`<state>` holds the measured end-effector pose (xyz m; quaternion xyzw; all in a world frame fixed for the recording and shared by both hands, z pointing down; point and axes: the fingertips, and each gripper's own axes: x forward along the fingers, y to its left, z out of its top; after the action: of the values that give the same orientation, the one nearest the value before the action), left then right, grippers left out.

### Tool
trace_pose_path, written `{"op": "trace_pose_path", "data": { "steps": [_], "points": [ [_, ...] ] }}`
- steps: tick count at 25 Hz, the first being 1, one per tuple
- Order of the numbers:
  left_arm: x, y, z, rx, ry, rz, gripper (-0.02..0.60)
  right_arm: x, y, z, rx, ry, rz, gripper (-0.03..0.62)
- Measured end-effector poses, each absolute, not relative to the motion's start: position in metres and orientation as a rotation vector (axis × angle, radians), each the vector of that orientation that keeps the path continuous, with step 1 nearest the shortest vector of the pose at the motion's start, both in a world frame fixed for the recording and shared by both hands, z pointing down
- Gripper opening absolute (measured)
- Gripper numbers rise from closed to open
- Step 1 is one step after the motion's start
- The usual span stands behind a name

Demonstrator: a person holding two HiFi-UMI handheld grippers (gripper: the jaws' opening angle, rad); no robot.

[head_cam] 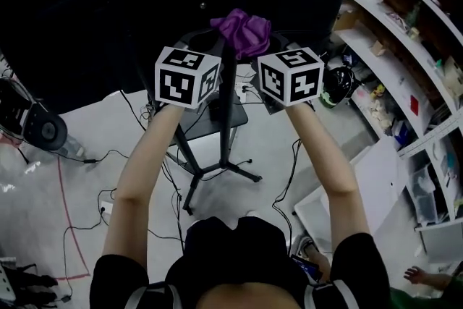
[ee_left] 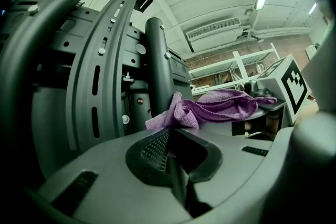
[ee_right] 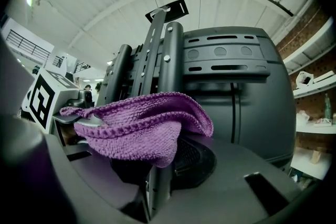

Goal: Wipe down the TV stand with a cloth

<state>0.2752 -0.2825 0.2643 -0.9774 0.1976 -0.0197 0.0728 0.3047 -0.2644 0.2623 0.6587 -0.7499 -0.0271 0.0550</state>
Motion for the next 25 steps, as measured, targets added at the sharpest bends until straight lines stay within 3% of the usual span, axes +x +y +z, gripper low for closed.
{"op": "trace_pose_path", "data": {
  "steps": [25],
  "points": [
    [0.276, -0.285, 0.431, -3.029, 0.665, -0.213, 0.006, 0.305, -0.264, 0.43, 2.009, -2.289, 0.143, 0.064]
  ]
}}
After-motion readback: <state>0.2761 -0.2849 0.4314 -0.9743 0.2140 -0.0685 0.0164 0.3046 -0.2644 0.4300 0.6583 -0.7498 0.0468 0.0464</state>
